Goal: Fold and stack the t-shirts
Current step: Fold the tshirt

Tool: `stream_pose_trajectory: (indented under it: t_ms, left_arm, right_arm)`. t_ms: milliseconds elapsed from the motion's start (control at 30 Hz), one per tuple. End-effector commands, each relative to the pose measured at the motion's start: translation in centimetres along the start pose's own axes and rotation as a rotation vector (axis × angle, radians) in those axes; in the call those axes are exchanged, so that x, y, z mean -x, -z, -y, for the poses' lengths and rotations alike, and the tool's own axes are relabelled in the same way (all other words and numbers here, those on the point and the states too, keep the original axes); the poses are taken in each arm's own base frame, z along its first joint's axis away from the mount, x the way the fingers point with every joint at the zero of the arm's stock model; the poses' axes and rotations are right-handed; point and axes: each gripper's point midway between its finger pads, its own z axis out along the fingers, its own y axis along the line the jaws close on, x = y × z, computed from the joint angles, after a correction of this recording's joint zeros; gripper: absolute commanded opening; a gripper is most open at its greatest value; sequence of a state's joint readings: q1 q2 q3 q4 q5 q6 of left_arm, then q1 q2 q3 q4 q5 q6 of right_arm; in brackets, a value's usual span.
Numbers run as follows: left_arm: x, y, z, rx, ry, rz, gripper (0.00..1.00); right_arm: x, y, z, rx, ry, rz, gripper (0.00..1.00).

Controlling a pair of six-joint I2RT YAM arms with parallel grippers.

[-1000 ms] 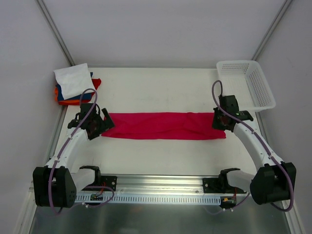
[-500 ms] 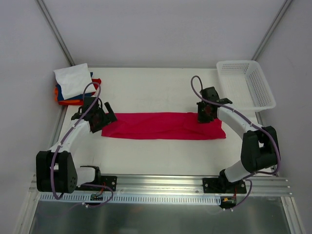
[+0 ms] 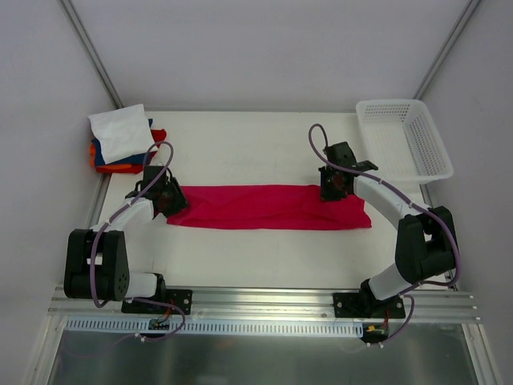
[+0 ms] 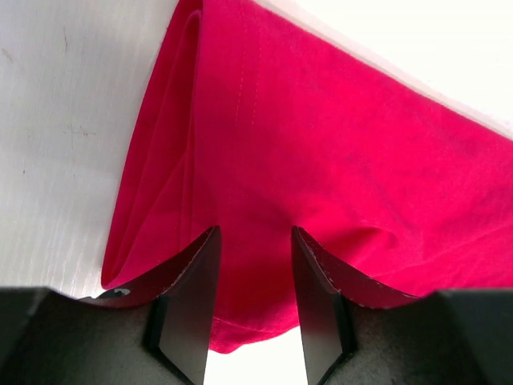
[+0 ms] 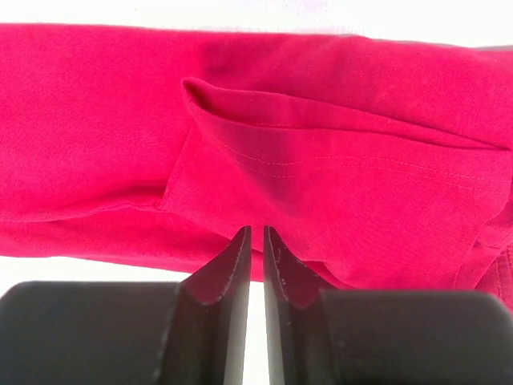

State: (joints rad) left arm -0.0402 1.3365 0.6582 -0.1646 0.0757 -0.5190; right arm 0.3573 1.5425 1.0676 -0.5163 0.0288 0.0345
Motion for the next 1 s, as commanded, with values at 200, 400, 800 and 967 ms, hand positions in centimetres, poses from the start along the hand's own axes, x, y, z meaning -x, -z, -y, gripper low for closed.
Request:
stream_pose_trajectory:
  t_ms: [200, 400, 800, 967]
  left_arm:
    - [0.4, -0.6, 0.0, 0.002, -0.023, 0.023, 0.41]
    - [-0.1, -1.0, 0.0, 0.002, -0.023, -0.004, 0.41]
    - [-0.2, -1.1, -0.1, 0.004, -0.035, -0.01, 0.41]
    - [-0.3, -1.1, -0.2, 0.005, -0.041, -0.013, 0.41]
  right_arm:
    - [1.3, -0.3, -0.6, 0.015, 0.002, 0.021, 0.14]
    - [3.0, -1.2, -1.0, 0.016, 0.014, 0.04, 0.29]
    - [7.0, -0.6, -0.3, -0.028, 0.059, 0.098, 0.46]
    - [6.4, -1.3, 0.9, -0.04, 0.045, 0.074, 0.46]
